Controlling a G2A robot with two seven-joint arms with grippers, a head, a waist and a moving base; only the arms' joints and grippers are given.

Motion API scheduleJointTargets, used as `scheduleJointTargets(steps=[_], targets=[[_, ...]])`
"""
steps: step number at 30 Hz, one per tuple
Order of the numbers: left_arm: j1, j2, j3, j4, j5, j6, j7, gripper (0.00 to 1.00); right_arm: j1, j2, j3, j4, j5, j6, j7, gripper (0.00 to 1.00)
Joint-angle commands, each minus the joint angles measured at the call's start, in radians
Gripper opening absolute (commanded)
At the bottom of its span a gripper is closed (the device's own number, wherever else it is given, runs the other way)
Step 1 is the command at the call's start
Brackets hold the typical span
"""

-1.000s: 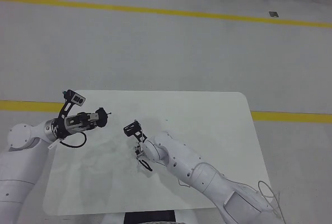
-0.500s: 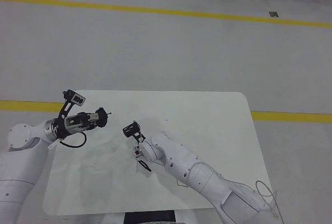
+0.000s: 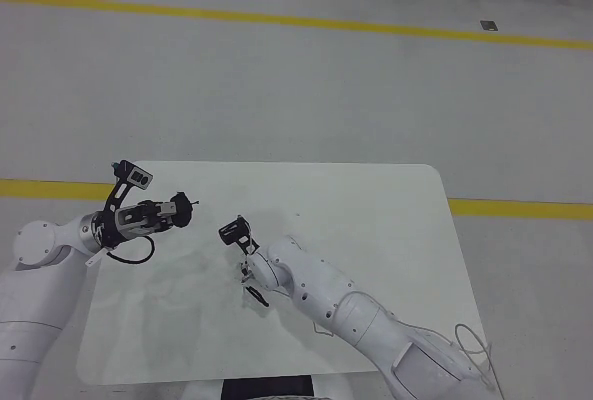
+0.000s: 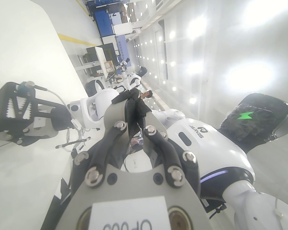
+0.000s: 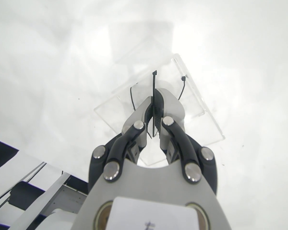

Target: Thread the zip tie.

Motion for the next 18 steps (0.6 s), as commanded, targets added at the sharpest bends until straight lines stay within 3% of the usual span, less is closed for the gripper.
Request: scheduleJointTargets(steps=[1,10,18], targets=[[0.000,0.000,0.000,0.000,0.000,0.000,0.000,0.00,-0.006,0.004,0.011,-0.020,-0.011,0.002,0.009,0.00],[0.000,0.000,0.000,0.000,0.000,0.000,0.000,0.00,-0.057,0.032,0.093,-0.139,-0.034,-0.021,0.045,0.00],[0.000,0.000,0.000,0.000,0.000,0.000,0.000,0.00,-0.186,0.085,0.287,-0.338,0.062,-0.104,-0.018,0.00]])
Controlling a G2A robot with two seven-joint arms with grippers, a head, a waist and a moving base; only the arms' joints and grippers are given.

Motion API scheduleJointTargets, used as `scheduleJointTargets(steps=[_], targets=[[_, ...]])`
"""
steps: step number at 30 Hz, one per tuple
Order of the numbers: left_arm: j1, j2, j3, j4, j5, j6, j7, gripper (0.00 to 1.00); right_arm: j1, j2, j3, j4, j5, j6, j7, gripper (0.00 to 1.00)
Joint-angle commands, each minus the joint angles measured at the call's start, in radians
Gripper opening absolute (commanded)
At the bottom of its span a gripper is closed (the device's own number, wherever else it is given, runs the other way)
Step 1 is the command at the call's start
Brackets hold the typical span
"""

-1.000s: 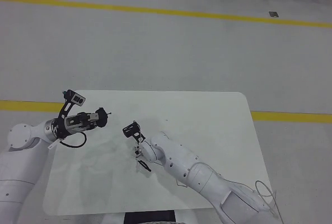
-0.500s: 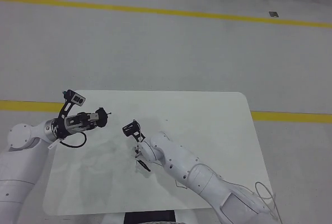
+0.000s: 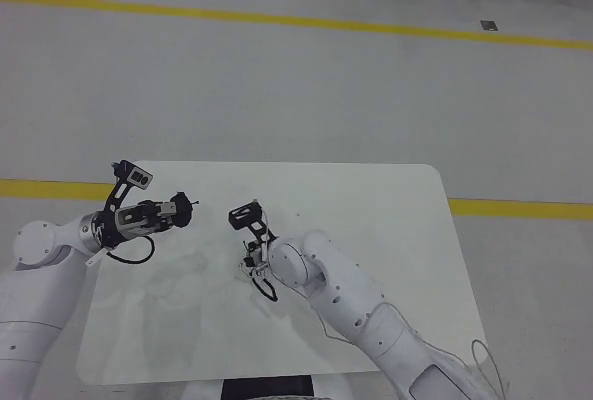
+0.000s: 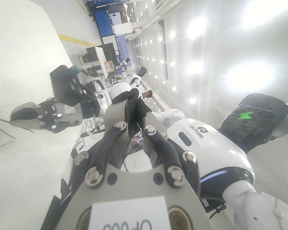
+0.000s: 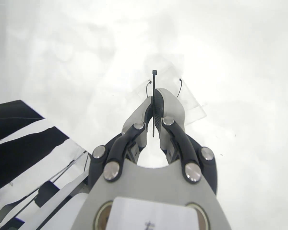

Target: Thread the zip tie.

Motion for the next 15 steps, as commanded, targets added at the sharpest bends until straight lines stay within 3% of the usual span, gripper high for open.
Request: scheduleJointTargets(steps=[1,8,12,15], targets=[[0.000,0.000,0.000,0.000,0.000,0.000,0.000,0.00,-0.048,0.015,0.067,-0.062,0.037,-0.031,-0.031,0.00],[0.000,0.000,0.000,0.000,0.000,0.000,0.000,0.00,-0.209,0.051,0.263,-0.199,0.256,-0.158,-0.188,0.00],[0.000,0.000,0.000,0.000,0.000,0.000,0.000,0.00,-0.278,0.061,0.346,-0.210,0.423,-0.247,-0.283,0.00],[0.000,0.000,0.000,0.000,0.000,0.000,0.000,0.00,-0.301,0.065,0.376,-0.187,0.568,-0.329,-0.298,0.00]])
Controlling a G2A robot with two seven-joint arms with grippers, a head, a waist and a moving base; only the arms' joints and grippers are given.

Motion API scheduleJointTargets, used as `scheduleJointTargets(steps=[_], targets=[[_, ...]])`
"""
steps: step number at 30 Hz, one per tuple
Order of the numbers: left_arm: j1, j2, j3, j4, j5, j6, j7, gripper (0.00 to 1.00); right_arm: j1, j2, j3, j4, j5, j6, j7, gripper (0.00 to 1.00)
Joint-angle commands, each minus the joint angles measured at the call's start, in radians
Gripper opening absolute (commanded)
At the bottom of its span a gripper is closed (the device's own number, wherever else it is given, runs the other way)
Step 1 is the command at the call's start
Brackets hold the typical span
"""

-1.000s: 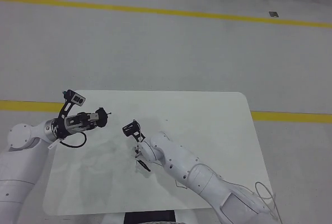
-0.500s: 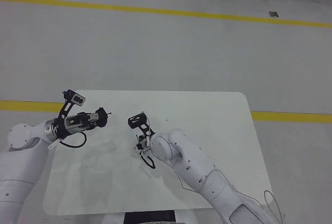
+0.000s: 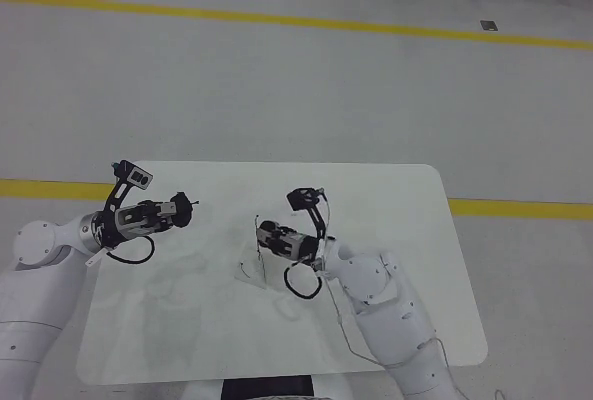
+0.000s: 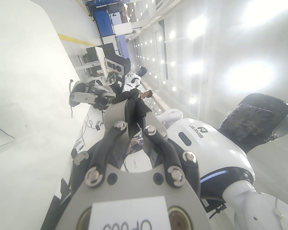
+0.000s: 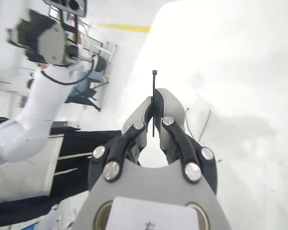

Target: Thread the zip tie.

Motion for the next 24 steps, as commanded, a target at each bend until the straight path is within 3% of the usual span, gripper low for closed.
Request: scheduleJointTargets(steps=[1,3,16,18,20,24], targets=[[0.000,0.000,0.000,0.000,0.000,0.000,0.000,0.00,-0.001,0.002,0.014,0.027,0.102,-0.061,0.008,0.00],[0.000,0.000,0.000,0.000,0.000,0.000,0.000,0.00,0.011,0.006,0.012,0.050,0.116,-0.089,0.027,0.00],[0.000,0.000,0.000,0.000,0.000,0.000,0.000,0.00,0.011,0.006,0.012,0.050,0.116,-0.089,0.027,0.00],[0.000,0.000,0.000,0.000,0.000,0.000,0.000,0.00,-0.002,0.005,0.014,0.053,0.144,-0.091,-0.027,0.00],[0.000,0.000,0.000,0.000,0.000,0.000,0.000,0.00,-0.010,0.005,0.022,0.053,0.196,-0.117,-0.071,0.00],[0.000,0.000,0.000,0.000,0.000,0.000,0.000,0.00,-0.005,0.007,0.033,0.054,0.349,-0.225,-0.093,0.00]])
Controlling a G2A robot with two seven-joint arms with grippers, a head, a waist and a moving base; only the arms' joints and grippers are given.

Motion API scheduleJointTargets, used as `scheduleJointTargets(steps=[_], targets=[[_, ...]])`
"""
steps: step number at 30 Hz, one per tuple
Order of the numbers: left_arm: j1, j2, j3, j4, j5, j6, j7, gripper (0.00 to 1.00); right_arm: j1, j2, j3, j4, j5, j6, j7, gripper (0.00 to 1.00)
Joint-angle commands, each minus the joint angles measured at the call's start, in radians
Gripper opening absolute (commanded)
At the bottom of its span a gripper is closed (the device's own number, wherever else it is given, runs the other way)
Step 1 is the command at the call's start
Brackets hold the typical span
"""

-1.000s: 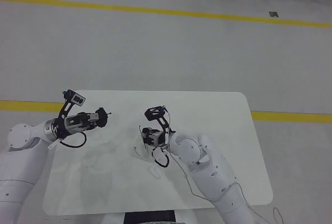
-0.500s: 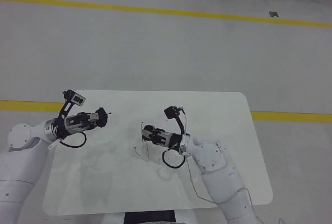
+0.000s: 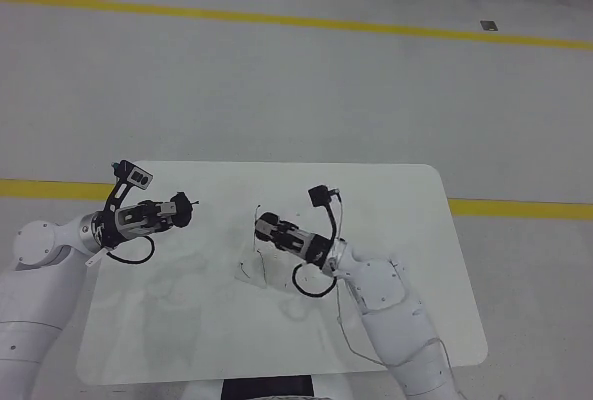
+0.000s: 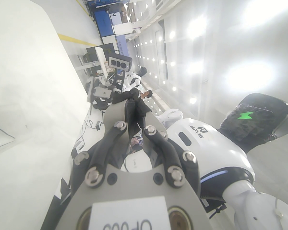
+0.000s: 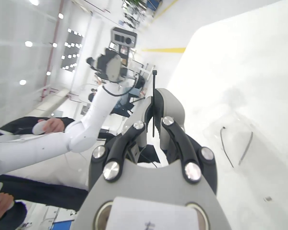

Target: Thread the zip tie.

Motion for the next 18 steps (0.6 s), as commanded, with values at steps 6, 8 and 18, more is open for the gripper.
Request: scheduleJointTargets(steps=[6,8,18], targets=[[0.000,0.000,0.000,0.000,0.000,0.000,0.000,0.00,0.049,0.002,-0.017,-0.035,0.229,-0.018,0.030,0.00],[0.000,0.000,0.000,0.000,0.000,0.000,0.000,0.00,0.073,0.000,-0.030,-0.043,0.293,-0.018,0.063,0.00],[0.000,0.000,0.000,0.000,0.000,0.000,0.000,0.00,0.093,-0.005,-0.039,-0.046,0.346,-0.018,0.089,0.00]])
